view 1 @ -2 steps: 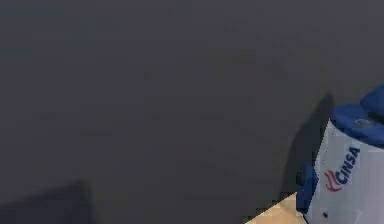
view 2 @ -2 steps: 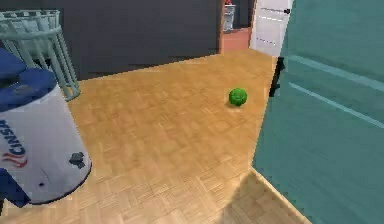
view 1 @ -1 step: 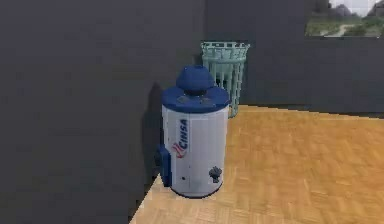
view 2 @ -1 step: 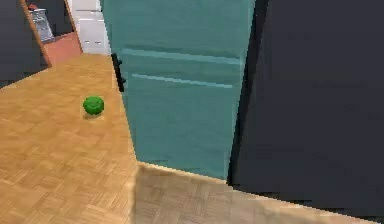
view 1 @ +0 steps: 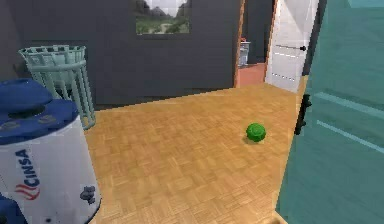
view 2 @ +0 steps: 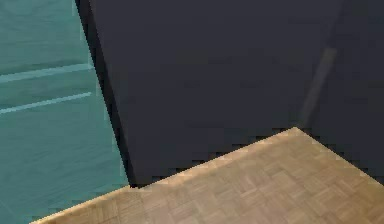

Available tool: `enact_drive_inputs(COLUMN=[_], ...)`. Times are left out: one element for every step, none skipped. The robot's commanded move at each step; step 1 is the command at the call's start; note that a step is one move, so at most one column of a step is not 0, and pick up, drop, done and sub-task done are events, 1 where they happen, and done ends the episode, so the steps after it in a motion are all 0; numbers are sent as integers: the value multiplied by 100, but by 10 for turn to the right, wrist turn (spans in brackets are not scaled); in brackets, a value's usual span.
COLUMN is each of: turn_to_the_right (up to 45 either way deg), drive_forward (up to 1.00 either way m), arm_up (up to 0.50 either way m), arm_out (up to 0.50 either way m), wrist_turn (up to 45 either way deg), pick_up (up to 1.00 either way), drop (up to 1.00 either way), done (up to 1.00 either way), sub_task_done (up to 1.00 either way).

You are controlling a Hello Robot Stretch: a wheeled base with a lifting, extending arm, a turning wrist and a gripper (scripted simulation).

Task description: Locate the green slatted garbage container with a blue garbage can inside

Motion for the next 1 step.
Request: enact_drive_inputs(turn_to_the_right=[30], drive_forward=[0], arm_up=[0], arm_out=[0], wrist_turn=[0], pick_up=[0], drop=[0], done=[0], sub_task_done=[0])
